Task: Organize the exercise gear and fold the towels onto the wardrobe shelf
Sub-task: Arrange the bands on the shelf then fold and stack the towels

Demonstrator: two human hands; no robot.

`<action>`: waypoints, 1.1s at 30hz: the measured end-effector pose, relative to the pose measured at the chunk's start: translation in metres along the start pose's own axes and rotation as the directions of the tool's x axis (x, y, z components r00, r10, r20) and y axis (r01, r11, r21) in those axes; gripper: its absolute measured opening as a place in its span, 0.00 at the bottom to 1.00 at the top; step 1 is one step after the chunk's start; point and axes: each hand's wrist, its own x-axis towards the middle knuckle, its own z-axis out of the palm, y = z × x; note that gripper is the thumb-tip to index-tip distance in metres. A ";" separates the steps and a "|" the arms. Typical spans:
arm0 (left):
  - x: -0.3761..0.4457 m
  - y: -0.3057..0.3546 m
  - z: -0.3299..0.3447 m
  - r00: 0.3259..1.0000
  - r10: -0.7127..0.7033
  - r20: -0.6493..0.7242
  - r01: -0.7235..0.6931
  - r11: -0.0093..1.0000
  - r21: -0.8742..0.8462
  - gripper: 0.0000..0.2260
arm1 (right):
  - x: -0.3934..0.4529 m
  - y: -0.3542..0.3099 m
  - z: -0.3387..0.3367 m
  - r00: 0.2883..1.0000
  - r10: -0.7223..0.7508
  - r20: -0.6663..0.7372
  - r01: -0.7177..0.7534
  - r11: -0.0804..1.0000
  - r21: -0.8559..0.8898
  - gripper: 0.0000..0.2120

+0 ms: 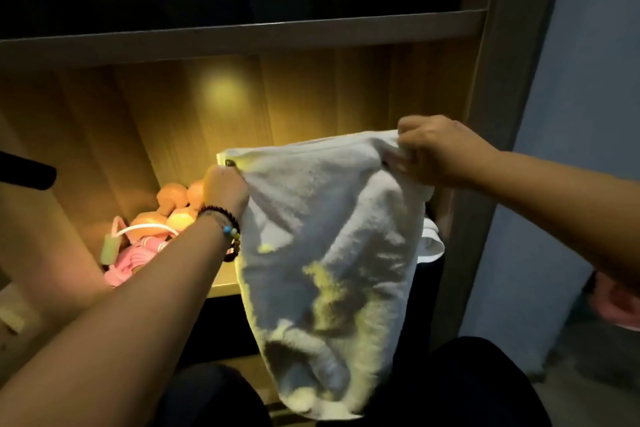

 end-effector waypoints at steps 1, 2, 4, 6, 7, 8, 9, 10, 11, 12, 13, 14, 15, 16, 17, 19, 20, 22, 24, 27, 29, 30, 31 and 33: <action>-0.003 0.004 -0.003 0.999 -0.043 -0.032 0.042 0.999 -0.020 0.12 | -0.001 0.001 0.003 0.997 -0.050 0.065 0.052 0.998 -0.042 0.15; 0.001 0.008 -0.004 0.997 -0.036 -0.066 0.036 0.999 -0.009 0.12 | -0.001 0.004 0.004 0.994 -0.059 0.088 0.065 0.996 -0.064 0.15; 0.005 0.011 -0.008 0.998 -0.030 -0.063 0.031 0.999 0.007 0.13 | 0.002 0.007 0.004 0.998 0.004 0.058 -0.001 0.998 -0.064 0.18; 0.012 0.004 -0.009 0.993 -0.074 -0.097 0.073 0.997 -0.011 0.11 | 0.010 0.003 0.006 0.996 0.022 0.092 -0.013 0.995 -0.095 0.17; 0.014 0.003 -0.011 0.992 -0.044 -0.121 0.047 0.999 0.018 0.10 | 0.014 0.000 0.007 0.990 0.029 0.138 -0.012 0.993 -0.116 0.15; 0.014 0.004 -0.015 0.990 -0.058 -0.129 0.061 0.998 0.016 0.10 | 0.019 0.000 0.008 0.988 0.033 0.154 -0.016 0.994 -0.111 0.14; 0.019 0.000 -0.018 0.987 -0.055 -0.153 0.060 0.998 0.033 0.10 | 0.023 -0.002 0.008 0.987 0.038 0.158 -0.022 0.994 -0.103 0.14; 0.021 -0.002 -0.022 0.986 -0.069 -0.150 0.072 0.997 0.017 0.11 | 0.026 -0.004 0.006 0.986 0.036 0.164 -0.019 0.995 -0.100 0.15; 0.023 -0.005 -0.026 0.987 -0.070 -0.146 0.076 0.997 0.030 0.11 | 0.030 -0.004 0.004 0.985 0.030 0.172 -0.009 0.992 -0.122 0.16; 0.024 -0.008 -0.028 0.985 -0.065 -0.159 0.069 0.997 0.018 0.12 | 0.034 -0.006 0.001 0.984 0.016 0.175 0.009 0.990 -0.143 0.16; 0.024 -0.007 -0.031 0.981 -0.076 -0.179 0.076 0.997 -0.006 0.13 | 0.038 -0.006 0.000 0.990 0.001 0.143 0.021 0.988 -0.151 0.16; 0.025 -0.004 -0.032 0.976 -0.079 -0.203 0.077 0.997 -0.018 0.14 | 0.041 -0.006 -0.001 0.996 0.008 0.085 0.005 0.989 -0.147 0.16; 0.024 0.001 -0.031 0.979 -0.059 -0.197 0.053 0.998 -0.033 0.14 | 0.044 -0.005 -0.003 0.999 0.032 0.038 -0.026 0.990 -0.141 0.16; 0.022 0.006 -0.031 0.987 -0.049 -0.154 0.041 0.998 -0.051 0.14 | 0.046 -0.006 -0.005 0.998 0.056 0.038 -0.049 0.987 -0.152 0.17; 0.023 0.006 -0.031 0.990 -0.043 -0.132 0.039 0.999 -0.032 0.14 | 0.048 -0.006 -0.006 0.993 0.069 0.100 -0.046 0.977 -0.210 0.18; 0.025 0.008 -0.028 0.992 -0.010 -0.127 0.009 1.000 -0.011 0.15 | 0.045 -0.002 -0.009 0.982 0.071 0.172 -0.023 0.964 -0.267 0.19; 0.029 0.008 -0.025 0.988 0.010 -0.155 -0.008 1.000 0.010 0.14 | 0.044 0.001 -0.010 0.984 0.091 0.153 -0.048 0.963 -0.265 0.20; 0.032 0.012 -0.018 0.988 0.004 -0.156 -0.002 1.000 0.010 0.14 | 0.043 0.007 -0.011 0.984 0.124 0.124 -0.087 0.960 -0.265 0.19; 0.030 0.018 -0.014 0.991 0.001 -0.137 -0.004 1.000 -0.018 0.14 | 0.044 0.008 -0.014 0.974 0.152 0.171 -0.097 0.951 -0.294 0.20; 0.028 0.032 -0.016 0.988 0.043 -0.146 -0.058 0.993 -0.101 0.11 | 0.047 0.018 -0.023 0.973 0.206 0.102 -0.172 0.948 -0.270 0.20; 0.027 0.042 -0.019 0.990 0.070 -0.126 -0.089 0.985 -0.147 0.11 | 0.048 0.024 -0.031 0.975 0.219 0.048 -0.200 0.945 -0.258 0.21; 0.027 0.047 -0.020 0.990 0.075 -0.119 -0.094 0.983 -0.161 0.11 | 0.048 0.027 -0.034 0.977 0.209 0.033 -0.193 0.946 -0.262 0.20; 0.026 0.052 -0.023 0.990 0.078 -0.114 -0.098 0.979 -0.181 0.11 | 0.048 0.028 -0.039 0.980 0.199 0.021 -0.186 0.946 -0.264 0.20; 0.024 0.062 -0.029 0.993 0.077 -0.089 -0.096 0.966 -0.241 0.11 | 0.048 0.031 -0.052 0.985 0.172 0.001 -0.165 0.951 -0.260 0.17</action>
